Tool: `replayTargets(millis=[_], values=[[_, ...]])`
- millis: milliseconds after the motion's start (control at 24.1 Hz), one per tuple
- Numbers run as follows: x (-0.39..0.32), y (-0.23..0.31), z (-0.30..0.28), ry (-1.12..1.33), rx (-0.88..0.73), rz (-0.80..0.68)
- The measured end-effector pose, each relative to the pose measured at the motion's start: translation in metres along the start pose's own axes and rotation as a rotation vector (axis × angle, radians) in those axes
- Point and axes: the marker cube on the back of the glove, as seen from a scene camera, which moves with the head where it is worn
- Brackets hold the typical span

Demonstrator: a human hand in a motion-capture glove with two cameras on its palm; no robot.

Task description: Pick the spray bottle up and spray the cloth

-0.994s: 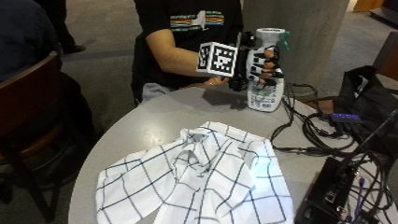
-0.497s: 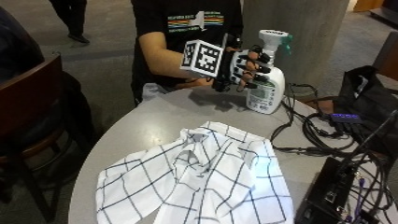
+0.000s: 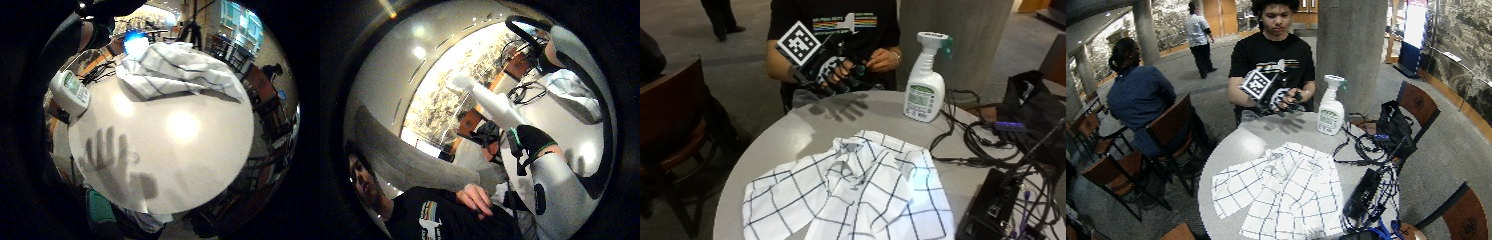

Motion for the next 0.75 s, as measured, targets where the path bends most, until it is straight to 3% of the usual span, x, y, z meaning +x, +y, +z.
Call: replayTargets(millis=[83, 373, 539, 746], values=[[0.016, 0.012, -0.013, 0.065, 0.007, 0.06], [0.057, 0.048, -0.03, 0.186, 0.045, 0.051], [0.065, 0.061, -0.033, 0.176, -0.016, 0.124], [0.07, 0.068, -0.034, 0.187, -0.025, 0.019]])
